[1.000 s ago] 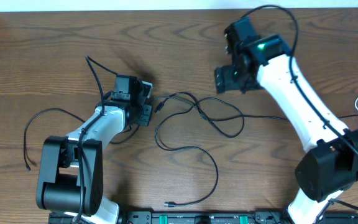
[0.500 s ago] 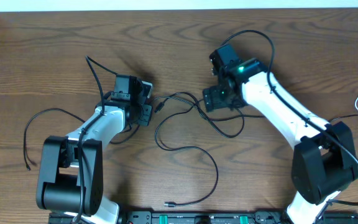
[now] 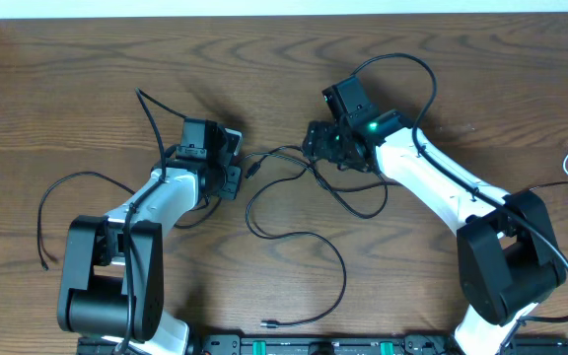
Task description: Untangle cables
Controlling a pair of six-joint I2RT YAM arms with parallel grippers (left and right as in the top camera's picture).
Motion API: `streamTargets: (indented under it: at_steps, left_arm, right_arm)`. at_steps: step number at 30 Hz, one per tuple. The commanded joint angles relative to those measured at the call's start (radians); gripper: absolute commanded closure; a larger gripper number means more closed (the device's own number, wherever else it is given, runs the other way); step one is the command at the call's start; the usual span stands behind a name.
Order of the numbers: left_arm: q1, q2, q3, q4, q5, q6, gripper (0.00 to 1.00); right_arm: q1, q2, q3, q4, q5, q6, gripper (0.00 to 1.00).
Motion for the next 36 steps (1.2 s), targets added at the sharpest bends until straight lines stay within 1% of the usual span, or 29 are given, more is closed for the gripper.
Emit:
streamTargets:
  at_steps: [1, 10, 21, 24, 27, 31, 34, 35, 36]
  left_arm:
    - [0.005, 0.01, -0.009, -0.003, -0.006, -0.005, 0.92]
    - [0.005, 0.01, -0.009, -0.003, -0.006, -0.005, 0.92]
    - [0.005, 0.01, -0.009, -0.002, -0.006, -0.005, 0.92]
    - [0.005, 0.01, -0.009, -0.002, -0.006, -0.005, 0.92]
    - [0.005, 0.01, -0.009, -0.002, -0.006, -0.005, 0.92]
    - [0.005, 0.01, -0.009, -0.002, -0.006, -0.005, 0.92]
    - [0.005, 0.01, -0.009, -0.002, -0.006, -0.005, 0.92]
    - [0.005, 0.01, -0.009, -0.002, -0.006, -0.005, 0.92]
    - [0.005, 0.01, -0.009, -0.002, -0.006, -0.005, 0.92]
  right_arm:
    - [0.004, 0.047, -0.005, 0.017, -0.011, 0.049, 0.27]
    - [0.05, 0.158, -0.004, 0.048, -0.01, -0.001, 0.29]
    - [0.07, 0.162, -0.005, 0.025, -0.011, -0.01, 0.3]
    - [0.081, 0.163, -0.005, 0.019, -0.007, -0.04, 0.34]
    - [0.104, 0.163, -0.005, 0.004, 0.045, -0.042, 0.38]
    - [0.144, 0.163, -0.005, -0.014, 0.167, -0.059, 0.36]
    - [0.165, 0.171, -0.005, -0.013, 0.193, -0.076, 0.34]
    - [0.168, 0.177, -0.005, -0.013, 0.193, -0.076, 0.35]
    - [0.171, 0.198, -0.005, -0.01, 0.193, -0.076, 0.39]
